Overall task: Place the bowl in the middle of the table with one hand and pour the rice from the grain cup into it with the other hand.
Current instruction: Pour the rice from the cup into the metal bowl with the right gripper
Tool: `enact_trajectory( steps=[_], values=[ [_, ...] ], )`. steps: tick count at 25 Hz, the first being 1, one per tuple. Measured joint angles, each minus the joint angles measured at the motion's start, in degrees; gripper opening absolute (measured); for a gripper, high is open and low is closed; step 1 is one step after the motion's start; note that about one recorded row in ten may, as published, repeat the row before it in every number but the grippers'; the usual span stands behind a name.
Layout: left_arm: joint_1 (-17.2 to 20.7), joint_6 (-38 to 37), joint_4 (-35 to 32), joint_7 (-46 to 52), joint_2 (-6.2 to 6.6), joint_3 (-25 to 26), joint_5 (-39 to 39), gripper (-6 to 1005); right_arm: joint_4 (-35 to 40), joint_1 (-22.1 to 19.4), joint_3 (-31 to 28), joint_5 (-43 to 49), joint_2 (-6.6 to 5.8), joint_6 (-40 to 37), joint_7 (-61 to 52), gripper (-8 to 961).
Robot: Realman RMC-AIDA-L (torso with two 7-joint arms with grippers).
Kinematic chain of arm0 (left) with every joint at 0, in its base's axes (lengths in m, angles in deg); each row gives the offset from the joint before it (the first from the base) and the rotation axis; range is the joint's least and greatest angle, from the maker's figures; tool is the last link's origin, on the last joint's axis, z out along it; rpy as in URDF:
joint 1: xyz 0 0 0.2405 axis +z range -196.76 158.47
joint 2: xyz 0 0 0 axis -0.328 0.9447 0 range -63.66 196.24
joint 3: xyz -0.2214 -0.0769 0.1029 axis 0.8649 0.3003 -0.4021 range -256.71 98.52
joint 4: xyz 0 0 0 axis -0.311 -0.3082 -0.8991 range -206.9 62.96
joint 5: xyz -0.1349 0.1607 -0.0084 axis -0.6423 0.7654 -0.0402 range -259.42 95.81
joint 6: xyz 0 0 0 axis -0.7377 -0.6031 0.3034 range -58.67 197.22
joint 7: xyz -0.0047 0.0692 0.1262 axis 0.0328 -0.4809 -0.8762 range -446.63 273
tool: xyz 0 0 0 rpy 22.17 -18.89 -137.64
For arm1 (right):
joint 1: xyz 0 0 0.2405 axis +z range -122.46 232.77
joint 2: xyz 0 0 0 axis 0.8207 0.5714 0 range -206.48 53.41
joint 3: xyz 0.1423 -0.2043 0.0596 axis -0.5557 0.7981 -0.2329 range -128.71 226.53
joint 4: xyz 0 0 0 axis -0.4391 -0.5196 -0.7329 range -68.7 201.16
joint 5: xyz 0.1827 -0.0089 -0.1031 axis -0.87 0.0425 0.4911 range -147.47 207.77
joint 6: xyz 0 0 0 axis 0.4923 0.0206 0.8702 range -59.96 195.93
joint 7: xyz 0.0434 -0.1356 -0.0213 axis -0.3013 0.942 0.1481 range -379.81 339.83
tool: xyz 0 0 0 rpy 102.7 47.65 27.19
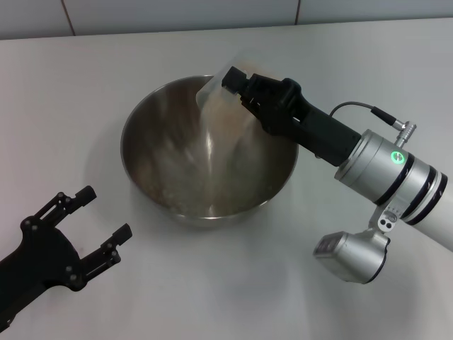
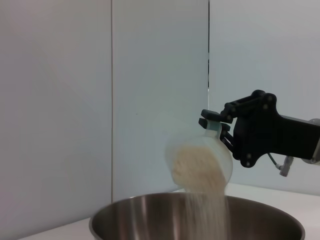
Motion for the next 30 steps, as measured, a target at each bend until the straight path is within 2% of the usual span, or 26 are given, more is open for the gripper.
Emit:
enact_trajectory(
  steps=[19, 30],
  values=[
    [-0.5, 1.4, 0.6, 0.0, 0.00, 0.0, 0.0, 798, 4.1, 2.5, 0.0, 4.5, -0.07, -0.4, 12.4, 25],
    [-0.8, 1.6, 0.6, 0.0, 0.00, 0.0, 0.0, 798, 4.4, 2.8, 0.0, 4.8, -0.09, -0.4, 13.5, 24]
  ],
)
